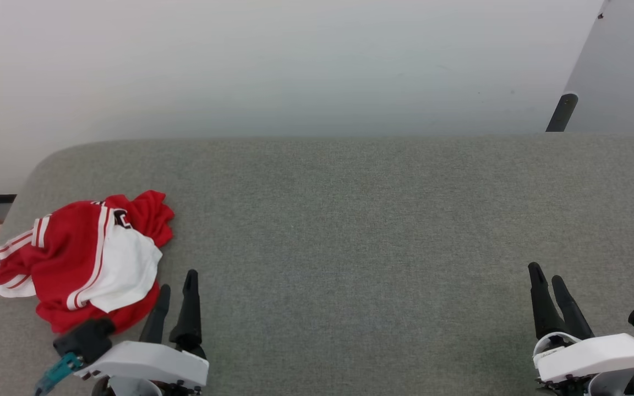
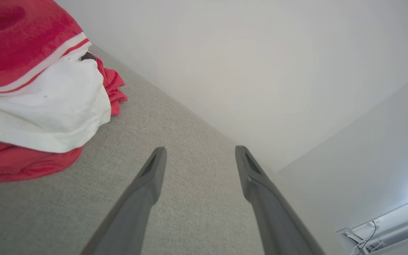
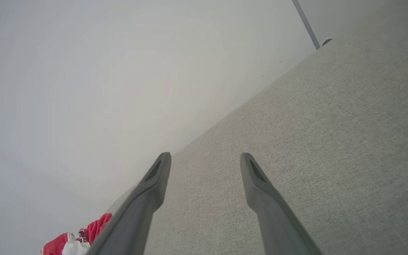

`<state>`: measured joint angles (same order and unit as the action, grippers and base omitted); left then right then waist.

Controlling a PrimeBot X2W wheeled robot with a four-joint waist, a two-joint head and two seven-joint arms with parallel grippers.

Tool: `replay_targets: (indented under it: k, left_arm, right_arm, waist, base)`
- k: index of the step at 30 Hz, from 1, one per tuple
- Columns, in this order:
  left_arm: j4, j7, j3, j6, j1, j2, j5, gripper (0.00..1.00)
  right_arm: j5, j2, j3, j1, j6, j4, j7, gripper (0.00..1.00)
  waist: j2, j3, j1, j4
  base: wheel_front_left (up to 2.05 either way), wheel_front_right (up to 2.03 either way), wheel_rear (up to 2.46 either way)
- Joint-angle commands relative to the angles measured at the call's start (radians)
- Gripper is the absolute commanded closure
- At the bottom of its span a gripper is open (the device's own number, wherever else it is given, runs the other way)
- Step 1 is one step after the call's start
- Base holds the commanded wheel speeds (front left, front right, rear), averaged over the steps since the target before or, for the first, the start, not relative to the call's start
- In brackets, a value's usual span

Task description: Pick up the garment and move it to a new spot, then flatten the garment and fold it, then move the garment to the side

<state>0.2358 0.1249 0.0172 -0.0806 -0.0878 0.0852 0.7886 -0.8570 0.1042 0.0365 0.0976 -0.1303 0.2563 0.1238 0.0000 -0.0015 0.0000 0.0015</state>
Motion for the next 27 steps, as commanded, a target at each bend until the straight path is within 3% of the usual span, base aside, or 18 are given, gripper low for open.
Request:
replay_targets:
  k: [1,13,27]
  left_arm:
    - [-0.013,0.006,-0.001,0.002,-0.01,0.003,-0.031,0.0]
    - [-0.053,0.038,0.023,0.03,-0.004,0.013,-0.316,0.0]
    - [-0.089,0.071,0.051,0.049,-0.001,0.027,-0.489,0.0]
  right_arm:
    - [0.028,-0.001,-0.004,0.025,0.0,-0.009,0.007,0.0]
    - [0.351,-0.018,-0.036,0.023,0.0,-0.02,0.039,0.0]
    - [0.515,-0.036,-0.054,0.022,-0.001,-0.032,0.073,0.0]
  waist:
    - [0.0,0.0,0.0,0.0]
    - [0.0,0.0,0.0,0.003]
    - [0.0,0.002,0.0,0.006]
  base:
    - [0.0,0.0,0.0]
    - [0.0,0.0,0.0]
    - [0.0,0.0,0.0]
